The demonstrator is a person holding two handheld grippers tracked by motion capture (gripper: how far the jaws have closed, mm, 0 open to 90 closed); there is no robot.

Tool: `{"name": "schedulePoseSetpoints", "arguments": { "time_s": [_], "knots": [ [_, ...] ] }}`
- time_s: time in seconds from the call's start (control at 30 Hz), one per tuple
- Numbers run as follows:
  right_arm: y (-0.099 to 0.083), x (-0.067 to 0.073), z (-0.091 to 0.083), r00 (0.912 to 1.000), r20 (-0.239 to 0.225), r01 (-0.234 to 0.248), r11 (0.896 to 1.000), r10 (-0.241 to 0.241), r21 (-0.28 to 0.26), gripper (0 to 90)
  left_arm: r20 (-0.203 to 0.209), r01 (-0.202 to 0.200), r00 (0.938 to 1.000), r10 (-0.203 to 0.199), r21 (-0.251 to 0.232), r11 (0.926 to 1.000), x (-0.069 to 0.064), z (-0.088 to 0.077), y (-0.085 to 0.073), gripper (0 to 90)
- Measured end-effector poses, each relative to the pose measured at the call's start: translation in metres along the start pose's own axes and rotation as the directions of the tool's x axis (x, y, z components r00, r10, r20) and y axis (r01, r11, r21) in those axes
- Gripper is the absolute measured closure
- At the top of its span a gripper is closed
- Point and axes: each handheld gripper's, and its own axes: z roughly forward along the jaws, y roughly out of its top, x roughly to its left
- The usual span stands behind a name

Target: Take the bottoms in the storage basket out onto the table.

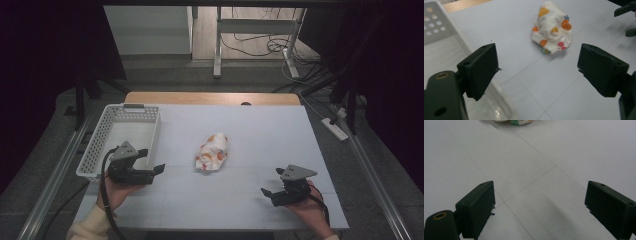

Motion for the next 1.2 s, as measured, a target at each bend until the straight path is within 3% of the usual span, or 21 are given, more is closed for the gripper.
{"name": "schedulePoseSetpoints", "arguments": {
  "time_s": [0.43,1.2],
  "knots": [
    [0.000,-0.001,0.000,0.9999,0.002,-0.011,1.000,0.011,-0.011,9.5,-0.007,0.053,0.9986,-0.053,0.000,0.9986,0.008,-0.023,-0.032,16.1],
    [0.000,-0.002,-0.001,0.9998,0.000,-0.020,1.000,0.020,-0.025,9.5,0.006,0.063,0.9980,-0.063,-0.002,0.9980,0.009,-0.023,-0.034,16.4]
  ]
}}
